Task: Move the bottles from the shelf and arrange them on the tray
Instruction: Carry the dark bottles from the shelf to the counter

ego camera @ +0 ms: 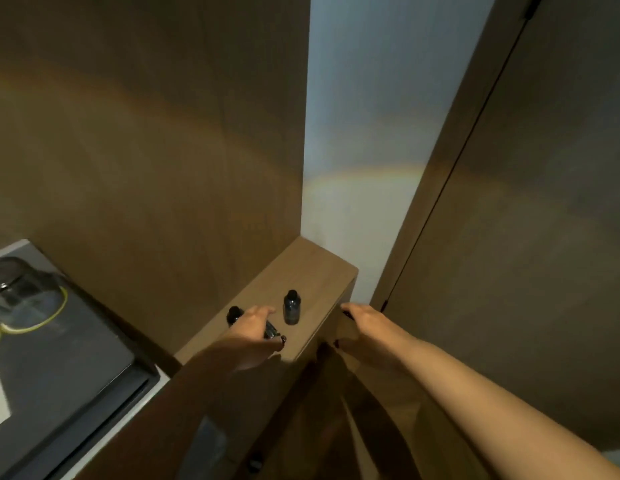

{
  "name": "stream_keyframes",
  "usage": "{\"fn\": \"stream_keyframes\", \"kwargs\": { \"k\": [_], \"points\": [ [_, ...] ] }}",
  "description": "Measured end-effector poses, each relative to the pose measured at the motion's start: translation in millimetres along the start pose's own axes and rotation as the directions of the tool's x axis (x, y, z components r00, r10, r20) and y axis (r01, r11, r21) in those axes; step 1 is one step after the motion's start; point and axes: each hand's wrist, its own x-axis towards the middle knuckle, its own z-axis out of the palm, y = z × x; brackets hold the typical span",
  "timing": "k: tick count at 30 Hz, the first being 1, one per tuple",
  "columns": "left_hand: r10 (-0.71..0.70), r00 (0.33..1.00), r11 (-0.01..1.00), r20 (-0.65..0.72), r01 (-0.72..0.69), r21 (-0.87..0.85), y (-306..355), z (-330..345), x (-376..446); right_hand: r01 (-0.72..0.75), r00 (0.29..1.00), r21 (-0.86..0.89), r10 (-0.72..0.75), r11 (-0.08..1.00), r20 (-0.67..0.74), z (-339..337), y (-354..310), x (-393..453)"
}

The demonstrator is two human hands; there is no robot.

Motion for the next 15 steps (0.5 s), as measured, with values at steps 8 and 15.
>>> {"fn": "stream_keyframes", "kwargs": {
  "k": [8,15],
  "points": [
    [-0.053,0.997,0.998,0.053,0.054,-0.028,-2,-15,84,0.055,0.994,0.013,-0.056,0.998,0.091,-29,27,79],
    [-0.175,0.984,0.976,-0.016,0.171,-0.138,-15,-15,140,0.131,0.962,-0.021,-0.122,0.991,0.245,-63,53,188]
  ]
}}
